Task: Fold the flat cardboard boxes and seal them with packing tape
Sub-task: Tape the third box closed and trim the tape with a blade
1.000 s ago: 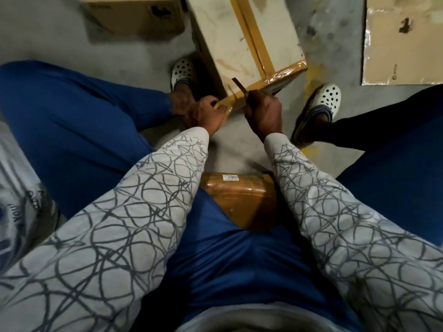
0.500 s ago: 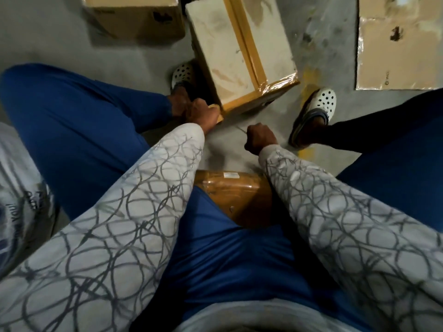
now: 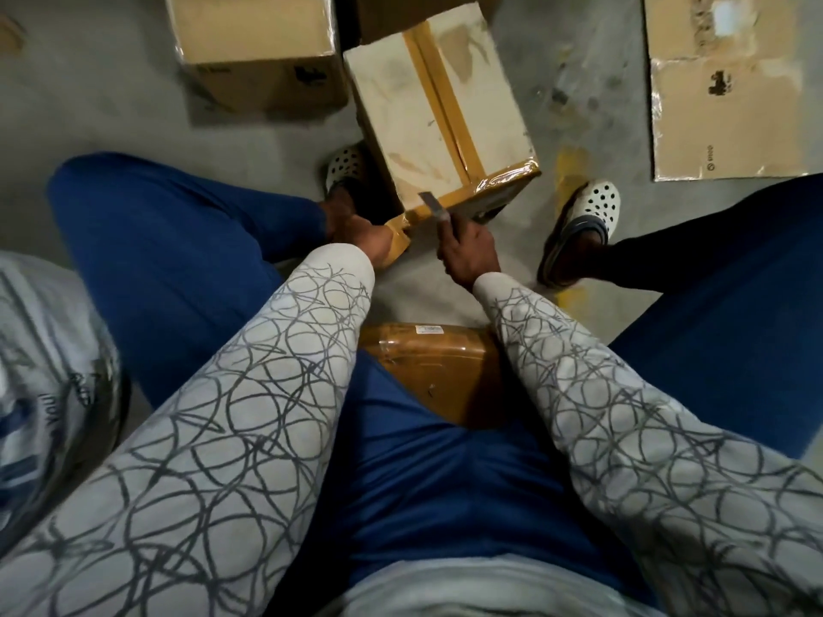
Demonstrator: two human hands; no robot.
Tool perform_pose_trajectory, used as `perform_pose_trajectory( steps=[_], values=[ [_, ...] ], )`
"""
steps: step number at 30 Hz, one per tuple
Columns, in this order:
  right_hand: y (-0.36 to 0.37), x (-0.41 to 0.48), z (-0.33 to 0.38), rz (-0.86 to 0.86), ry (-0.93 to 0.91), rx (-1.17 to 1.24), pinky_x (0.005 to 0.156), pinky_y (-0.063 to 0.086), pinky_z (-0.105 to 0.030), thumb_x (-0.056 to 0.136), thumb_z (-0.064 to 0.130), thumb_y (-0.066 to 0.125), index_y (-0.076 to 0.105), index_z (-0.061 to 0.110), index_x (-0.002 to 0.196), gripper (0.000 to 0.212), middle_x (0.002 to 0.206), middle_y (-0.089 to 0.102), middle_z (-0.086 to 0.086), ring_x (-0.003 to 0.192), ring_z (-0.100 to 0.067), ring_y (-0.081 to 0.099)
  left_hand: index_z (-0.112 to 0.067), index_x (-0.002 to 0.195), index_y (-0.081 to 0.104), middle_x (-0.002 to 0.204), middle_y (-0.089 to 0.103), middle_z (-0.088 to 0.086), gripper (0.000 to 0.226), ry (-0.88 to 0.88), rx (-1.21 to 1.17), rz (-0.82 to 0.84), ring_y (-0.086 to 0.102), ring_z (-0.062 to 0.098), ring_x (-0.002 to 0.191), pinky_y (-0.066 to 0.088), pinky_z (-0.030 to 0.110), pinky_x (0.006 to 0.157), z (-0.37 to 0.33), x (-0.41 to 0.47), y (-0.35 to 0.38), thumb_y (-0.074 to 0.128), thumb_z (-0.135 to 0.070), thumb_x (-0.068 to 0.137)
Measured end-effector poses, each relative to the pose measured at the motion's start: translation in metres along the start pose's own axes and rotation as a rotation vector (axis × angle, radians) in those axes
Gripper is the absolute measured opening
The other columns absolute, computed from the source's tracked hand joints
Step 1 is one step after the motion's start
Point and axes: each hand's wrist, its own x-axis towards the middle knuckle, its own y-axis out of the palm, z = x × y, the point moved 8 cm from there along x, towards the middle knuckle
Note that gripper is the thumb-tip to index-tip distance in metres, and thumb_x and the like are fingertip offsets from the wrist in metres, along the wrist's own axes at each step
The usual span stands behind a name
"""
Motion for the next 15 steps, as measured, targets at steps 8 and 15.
perform_pose_trajectory(
  steps=[8,15],
  values=[
    [0.027,0.019,-0.017,0.032,0.06,0.07,0.08,0.057,-0.051,0.089,0.067,0.032,0.063,0.013,0.101,0.063,0.097,0.074,-0.018,0.089,-0.042,0.069,-0.006,0.149,0.038,0.152,0.042,0.013,0.06,-0.029,-0.104,-0.085,0.044,0.03,0.135,0.034,0.036,0.114,0.001,-0.028,-0.002,0.054,-0.022,0.094],
    [0.018,0.015,0.036,0.068,-0.319,-0.274,0.078,0.046,-0.044,0.101,0.02,0.051,0.055,0.002,0.107,0.019,0.099,0.061,-0.026,0.104,-0.037,0.052,-0.001,0.14,0.051,0.147,0.047,0.016,0.049,0.021,0.072,-0.136,0.043,0.034,0.136,0.037,0.037,0.111,0.002,-0.036,-0.013,0.059,-0.015,0.093]
  ],
)
